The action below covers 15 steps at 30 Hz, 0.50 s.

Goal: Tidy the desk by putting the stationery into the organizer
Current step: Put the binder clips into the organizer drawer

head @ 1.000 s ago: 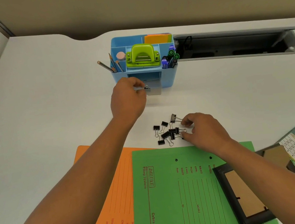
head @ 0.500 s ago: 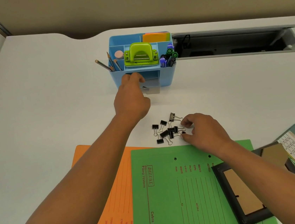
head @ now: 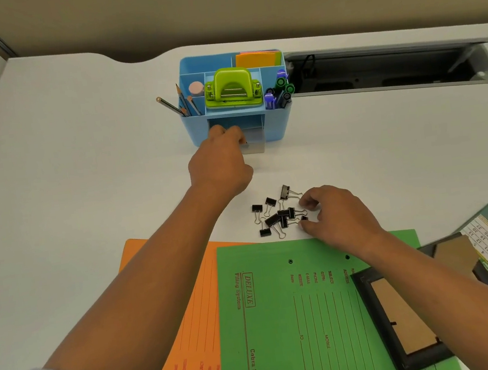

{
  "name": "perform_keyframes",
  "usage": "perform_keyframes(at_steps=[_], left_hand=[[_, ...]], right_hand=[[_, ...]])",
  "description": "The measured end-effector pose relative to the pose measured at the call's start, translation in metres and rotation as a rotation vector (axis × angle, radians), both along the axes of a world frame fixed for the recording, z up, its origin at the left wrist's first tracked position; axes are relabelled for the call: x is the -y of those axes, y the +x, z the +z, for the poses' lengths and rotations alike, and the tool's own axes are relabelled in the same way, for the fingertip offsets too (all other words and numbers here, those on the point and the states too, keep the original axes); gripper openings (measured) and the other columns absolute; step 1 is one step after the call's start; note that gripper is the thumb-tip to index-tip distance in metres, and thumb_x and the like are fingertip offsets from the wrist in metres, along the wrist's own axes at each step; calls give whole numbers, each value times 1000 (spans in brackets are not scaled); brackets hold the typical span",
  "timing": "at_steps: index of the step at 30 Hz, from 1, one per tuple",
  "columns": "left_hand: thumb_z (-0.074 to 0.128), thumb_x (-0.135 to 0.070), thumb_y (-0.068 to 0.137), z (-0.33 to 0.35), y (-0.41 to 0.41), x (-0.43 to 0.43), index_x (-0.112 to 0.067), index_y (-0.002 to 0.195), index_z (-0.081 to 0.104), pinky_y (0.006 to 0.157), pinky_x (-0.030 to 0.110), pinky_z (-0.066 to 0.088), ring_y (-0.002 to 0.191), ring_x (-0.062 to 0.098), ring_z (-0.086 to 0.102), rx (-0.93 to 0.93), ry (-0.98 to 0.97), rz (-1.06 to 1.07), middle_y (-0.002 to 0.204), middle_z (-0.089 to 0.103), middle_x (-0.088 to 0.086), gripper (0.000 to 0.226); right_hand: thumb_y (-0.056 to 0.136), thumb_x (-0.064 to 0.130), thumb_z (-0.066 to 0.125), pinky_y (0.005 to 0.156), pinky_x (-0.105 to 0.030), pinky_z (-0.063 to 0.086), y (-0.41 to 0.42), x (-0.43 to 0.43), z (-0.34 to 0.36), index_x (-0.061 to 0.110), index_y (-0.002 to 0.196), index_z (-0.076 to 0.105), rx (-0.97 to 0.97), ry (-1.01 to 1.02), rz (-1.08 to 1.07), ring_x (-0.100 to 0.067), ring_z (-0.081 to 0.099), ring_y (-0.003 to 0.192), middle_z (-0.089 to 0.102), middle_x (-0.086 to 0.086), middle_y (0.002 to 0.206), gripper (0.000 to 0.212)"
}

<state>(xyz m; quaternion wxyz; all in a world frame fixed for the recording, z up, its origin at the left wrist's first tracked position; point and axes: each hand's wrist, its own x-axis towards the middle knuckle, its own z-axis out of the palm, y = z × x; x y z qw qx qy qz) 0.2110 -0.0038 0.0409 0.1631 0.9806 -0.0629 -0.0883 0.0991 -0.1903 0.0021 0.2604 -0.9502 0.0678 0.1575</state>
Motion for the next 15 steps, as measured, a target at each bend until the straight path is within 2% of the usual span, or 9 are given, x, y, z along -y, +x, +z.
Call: perform_keyframes(at_steps=[3,5,10,12,15], left_hand=[[74,-31,81,5,2,2,-23,129,53,72,34,48,104,23,57,-23,125,12,129,51,2,53],[73,-30,82,5,1,1,-21,128,52,72,35,48,104,24,57,-14,124,36,128,52,2,52],[67,-19,85,5,-8,-6,-25,138,48,79,32,45,116,23,55,123,-116,103,140,47,-3,56],[64,-20,86,4,-17,-8,-24,135,51,77,28,40,111,20,56,178,-217,120,138,49,-5,51],[62,-20,85,0,-34,-8,-24,127,57,76,25,38,94,19,60,216,-357,121,130,54,-8,43]], right_hand=[[79,34,76,76,-25,44,0,-1,1,27,110,64,-9,-9,2,-4,52,77,63,11,105,34],[78,34,77,77,-25,45,0,-2,2,27,111,64,-17,-16,2,-5,53,79,63,10,107,36],[73,39,79,82,-31,51,-3,-3,1,28,111,63,-31,-72,9,-10,61,96,63,10,105,43],[73,40,79,80,-32,52,-3,-4,0,28,106,64,-30,-84,8,-12,61,93,63,10,101,38],[75,38,75,76,-33,53,-4,-4,0,28,99,65,-23,-99,12,-13,61,89,64,10,95,28]])
